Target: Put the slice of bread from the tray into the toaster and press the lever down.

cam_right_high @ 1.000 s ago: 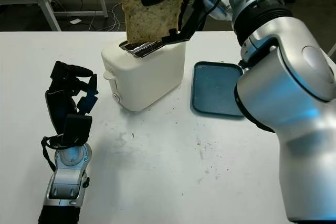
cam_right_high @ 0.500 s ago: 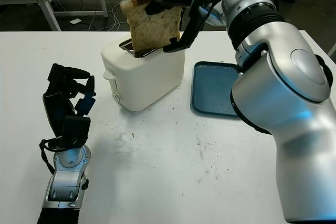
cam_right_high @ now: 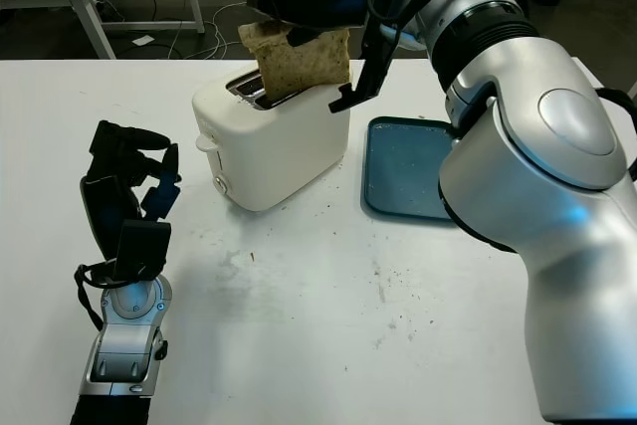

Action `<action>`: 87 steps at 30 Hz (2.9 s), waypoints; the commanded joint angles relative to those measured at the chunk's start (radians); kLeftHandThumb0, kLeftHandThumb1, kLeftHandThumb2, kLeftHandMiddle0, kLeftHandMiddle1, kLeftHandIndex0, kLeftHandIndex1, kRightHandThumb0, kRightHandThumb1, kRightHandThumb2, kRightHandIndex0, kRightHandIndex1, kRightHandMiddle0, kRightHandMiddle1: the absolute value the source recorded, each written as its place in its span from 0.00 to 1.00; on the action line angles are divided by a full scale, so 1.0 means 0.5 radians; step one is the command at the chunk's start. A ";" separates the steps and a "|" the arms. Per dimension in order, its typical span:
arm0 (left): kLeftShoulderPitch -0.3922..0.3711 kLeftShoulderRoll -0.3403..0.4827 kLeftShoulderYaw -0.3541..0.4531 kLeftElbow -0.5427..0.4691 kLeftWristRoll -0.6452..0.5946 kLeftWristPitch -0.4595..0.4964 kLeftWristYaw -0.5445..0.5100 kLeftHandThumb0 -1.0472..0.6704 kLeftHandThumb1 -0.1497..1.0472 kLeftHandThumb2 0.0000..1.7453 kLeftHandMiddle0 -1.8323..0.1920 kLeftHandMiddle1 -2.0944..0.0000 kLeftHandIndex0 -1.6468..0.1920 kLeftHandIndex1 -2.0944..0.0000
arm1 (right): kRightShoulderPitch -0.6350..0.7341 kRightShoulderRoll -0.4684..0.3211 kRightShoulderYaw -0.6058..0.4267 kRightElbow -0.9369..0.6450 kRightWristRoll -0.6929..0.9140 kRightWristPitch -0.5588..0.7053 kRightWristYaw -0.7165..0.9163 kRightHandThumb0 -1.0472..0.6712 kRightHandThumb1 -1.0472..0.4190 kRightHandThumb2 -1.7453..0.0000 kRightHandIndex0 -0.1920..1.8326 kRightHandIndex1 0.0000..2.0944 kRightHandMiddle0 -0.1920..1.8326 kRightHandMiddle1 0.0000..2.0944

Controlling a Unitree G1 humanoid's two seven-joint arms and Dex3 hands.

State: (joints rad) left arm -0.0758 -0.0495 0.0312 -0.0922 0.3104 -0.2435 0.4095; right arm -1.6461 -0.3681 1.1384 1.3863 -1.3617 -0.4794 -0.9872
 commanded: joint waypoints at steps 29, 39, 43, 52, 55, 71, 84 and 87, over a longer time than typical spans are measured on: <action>0.044 -0.027 -0.014 -0.017 0.016 -0.017 0.045 0.35 0.89 0.22 0.58 0.17 0.69 0.19 | 0.079 0.188 -0.283 0.006 0.285 -0.063 0.095 0.31 0.09 0.88 0.69 0.83 0.54 0.83; 0.039 -0.020 -0.012 -0.010 -0.008 -0.022 0.021 0.35 0.89 0.22 0.58 0.17 0.68 0.21 | 0.147 0.066 -0.119 0.019 0.122 0.138 0.279 0.30 0.09 0.89 0.65 0.83 0.50 0.78; 0.036 -0.021 -0.014 -0.010 -0.011 -0.017 0.015 0.35 0.89 0.22 0.58 0.17 0.67 0.21 | 0.197 0.046 -0.063 0.021 0.072 0.169 0.275 0.28 0.09 0.90 0.67 0.83 0.51 0.79; 0.030 -0.022 -0.018 -0.007 -0.001 -0.008 0.025 0.35 0.89 0.22 0.57 0.17 0.67 0.20 | 0.217 0.034 -0.053 0.033 0.095 0.123 0.754 0.17 0.09 0.83 0.38 0.68 0.39 0.48; 0.031 -0.016 -0.018 0.001 -0.006 -0.022 0.019 0.36 0.89 0.22 0.57 0.17 0.67 0.20 | 0.219 0.036 -0.066 0.025 0.102 0.161 0.842 0.15 0.09 0.82 0.32 0.37 0.42 0.18; 0.028 -0.016 -0.024 0.006 0.004 -0.012 0.028 0.35 0.89 0.22 0.58 0.17 0.67 0.20 | 0.182 0.042 -0.235 0.000 0.199 0.161 0.853 0.22 0.09 0.89 0.44 0.32 0.55 0.09; 0.029 -0.019 -0.030 0.003 0.001 -0.011 0.022 0.35 0.89 0.22 0.58 0.17 0.68 0.20 | 0.255 0.039 -0.337 -0.004 0.275 0.134 0.373 0.23 0.09 0.82 0.69 0.83 0.52 0.82; 0.030 -0.020 -0.029 0.008 -0.008 -0.026 0.023 0.36 0.89 0.22 0.58 0.17 0.68 0.20 | 0.254 0.034 -0.314 -0.005 0.257 0.103 0.369 0.24 0.09 0.80 0.68 0.83 0.51 0.81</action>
State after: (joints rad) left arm -0.0593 -0.0513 0.0206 -0.0915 0.3086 -0.2473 0.4229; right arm -1.5210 -0.3437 0.9830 1.3847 -1.2422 -0.4120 -0.7918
